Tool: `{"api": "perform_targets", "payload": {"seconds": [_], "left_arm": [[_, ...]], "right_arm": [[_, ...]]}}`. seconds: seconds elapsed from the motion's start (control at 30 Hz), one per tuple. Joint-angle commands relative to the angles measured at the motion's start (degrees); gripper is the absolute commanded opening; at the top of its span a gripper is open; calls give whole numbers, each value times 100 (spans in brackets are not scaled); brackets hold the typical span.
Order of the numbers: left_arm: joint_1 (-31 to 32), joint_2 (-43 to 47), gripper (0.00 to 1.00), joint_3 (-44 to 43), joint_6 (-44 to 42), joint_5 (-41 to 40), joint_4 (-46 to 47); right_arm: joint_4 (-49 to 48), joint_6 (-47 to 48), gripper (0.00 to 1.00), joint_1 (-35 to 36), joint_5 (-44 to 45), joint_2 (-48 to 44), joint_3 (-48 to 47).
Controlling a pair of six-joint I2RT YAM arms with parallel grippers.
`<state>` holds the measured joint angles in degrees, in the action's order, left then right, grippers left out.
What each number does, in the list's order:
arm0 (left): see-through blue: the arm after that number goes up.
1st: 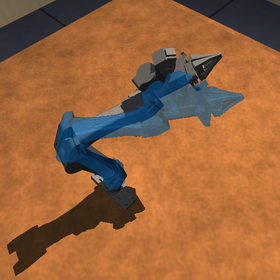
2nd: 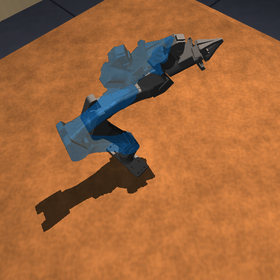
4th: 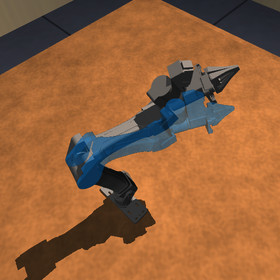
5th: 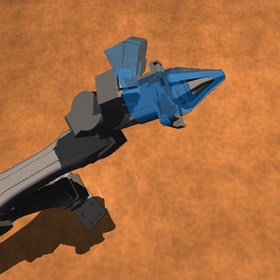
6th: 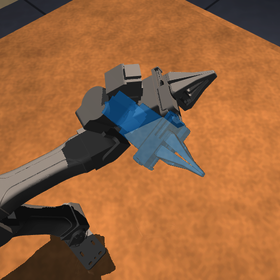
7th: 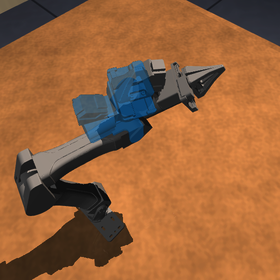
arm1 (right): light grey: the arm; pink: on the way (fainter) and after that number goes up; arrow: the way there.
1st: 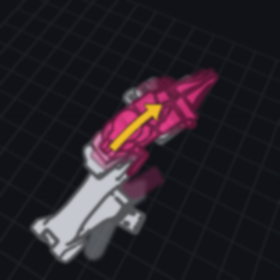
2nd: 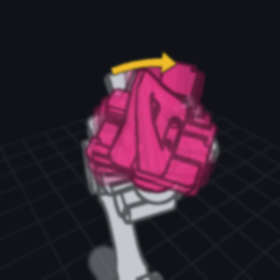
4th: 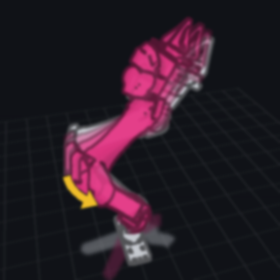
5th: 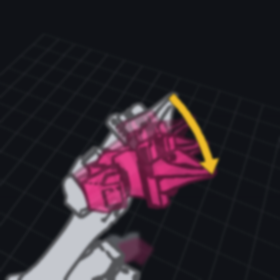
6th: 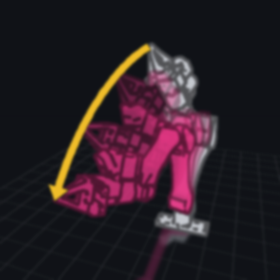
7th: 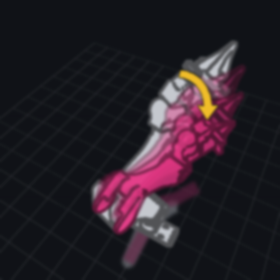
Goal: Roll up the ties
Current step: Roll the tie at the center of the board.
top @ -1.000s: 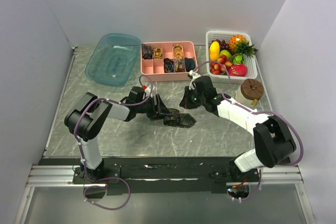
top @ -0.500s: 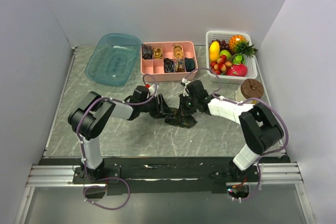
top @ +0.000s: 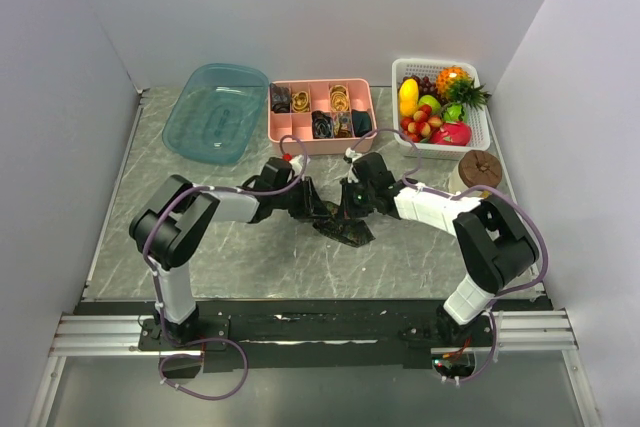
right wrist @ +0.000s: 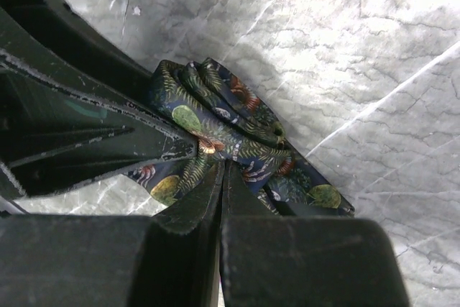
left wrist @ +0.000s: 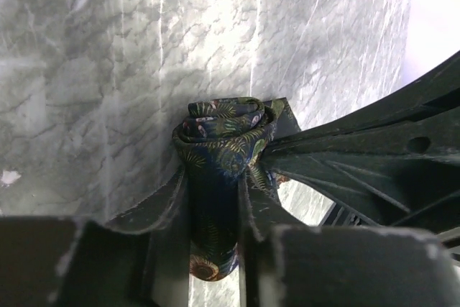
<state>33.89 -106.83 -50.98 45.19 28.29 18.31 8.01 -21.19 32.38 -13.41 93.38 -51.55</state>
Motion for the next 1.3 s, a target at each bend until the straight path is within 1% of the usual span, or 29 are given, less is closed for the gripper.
{"api": "perform_targets", "payload": {"seconds": [0.0, 0.07, 0.17, 0.2, 0.27, 0.3, 0.33, 0.37, 0.4, 0.43, 0.47, 0.57, 0.7, 0.73, 0.9, 0.93, 1.03, 1.1, 1.17, 1.27], "left_arm": [[135, 364, 17, -298, -255, -333, -168], [144, 487, 14, -570, -422, -570, -501], [144, 601, 11, -1018, -949, -1000, -1354], [144, 619, 10, -1237, -1238, -1140, -1791], [144, 593, 10, -1466, -1538, -1474, -2259], [136, 549, 10, -1676, -1792, -1580, -2714], [144, 514, 10, -1791, -1925, -1668, -2927], [153, 470, 10, -1906, -2031, -1982, -3190], [188, 383, 10, -2116, -2240, -2099, -3393], [240, 347, 9, -2222, -2356, -2265, -3787], [302, 312, 9, -2310, -2487, -2676, -3973], [539, 145, 8, -2653, -2664, -3197, -4536], [969, -267, 8, -3153, -2682, -4355, -5143], [1136, -356, 8, -3216, -2682, -4533, -5214], [1532, -1023, 6, -3637, -2480, -5438, -5767], [1663, -1077, 6, -3673, -2445, -5770, -5820], [1849, -1296, 4, -3866, -2208, -6229, -6084], [1919, -1454, 3, -4051, -1988, -6388, -6303], [2042, -1543, 1, -4217, -1822, -6626, -6435], [2218, -1675, 5, -4358, -1681, -6758, -6533]], "right_arm": [[-185, -52, 0, 154, -144, 180, -65], [-282, -69, 0, 207, -223, 311, -144], [-440, -113, 0, 233, -390, 478, -329], [-458, -131, 0, 242, -443, 531, -443], [-441, -131, 0, 242, -505, 628, -671], [-441, -122, 0, 242, -522, 637, -724], [-458, -131, 0, 242, -548, 620, -768], [-476, -140, 0, 234, -531, 550, -795], [-485, -166, 0, 225, -505, 497, -795], [-493, -175, 0, 216, -487, 444, -795], [-476, -175, 0, 199, -435, 313, -760], [-423, -210, 0, 146, -190, -12, -559], [-388, -254, 0, -65, -109, -347, -233], [-423, -263, 0, -178, -135, -399, -163], [-467, -298, 0, -390, -197, -540, 154], [-511, -315, 0, -417, -206, -575, 197], [-546, -403, 0, -487, -232, -593, 391], [-660, -474, 0, -566, -267, -593, 575], [-774, -570, 0, -671, -434, -567, 759], [-1099, -745, 0, -794, -741, -558, 1014]]}}
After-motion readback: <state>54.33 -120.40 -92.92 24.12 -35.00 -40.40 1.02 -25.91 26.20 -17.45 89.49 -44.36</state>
